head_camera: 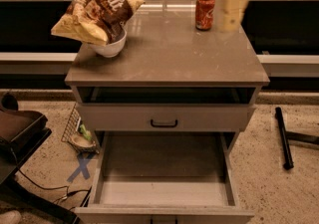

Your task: Pick brown chip bag from white bowl and place on counter

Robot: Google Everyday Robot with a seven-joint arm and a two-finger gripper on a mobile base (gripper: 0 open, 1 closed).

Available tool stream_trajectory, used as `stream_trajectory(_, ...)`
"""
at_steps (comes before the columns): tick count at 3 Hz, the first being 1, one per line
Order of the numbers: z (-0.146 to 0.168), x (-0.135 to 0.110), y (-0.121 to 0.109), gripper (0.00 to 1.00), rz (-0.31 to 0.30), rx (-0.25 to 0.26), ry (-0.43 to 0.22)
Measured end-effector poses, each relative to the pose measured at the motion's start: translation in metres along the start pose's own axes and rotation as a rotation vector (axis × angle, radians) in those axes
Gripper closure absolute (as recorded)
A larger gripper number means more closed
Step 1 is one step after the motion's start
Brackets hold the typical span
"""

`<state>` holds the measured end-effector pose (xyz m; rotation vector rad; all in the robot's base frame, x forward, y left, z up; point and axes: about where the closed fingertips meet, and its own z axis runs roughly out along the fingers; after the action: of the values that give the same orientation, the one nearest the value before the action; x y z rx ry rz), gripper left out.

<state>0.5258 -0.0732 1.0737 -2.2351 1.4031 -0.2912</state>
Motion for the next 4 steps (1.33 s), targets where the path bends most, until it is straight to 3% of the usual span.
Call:
stream_trajectory(2, 0.131, -0.018, -0.104, 0.0, -0.221, -0.052, 0.02)
stream_trajectory(3, 0.132, -0.019, -0.105, 0.0, -0.221, -0.048, 0.019)
stream_trajectory(4, 0.138, -0.024, -0.118, 0.0, -0.262, -0.028, 0.011)
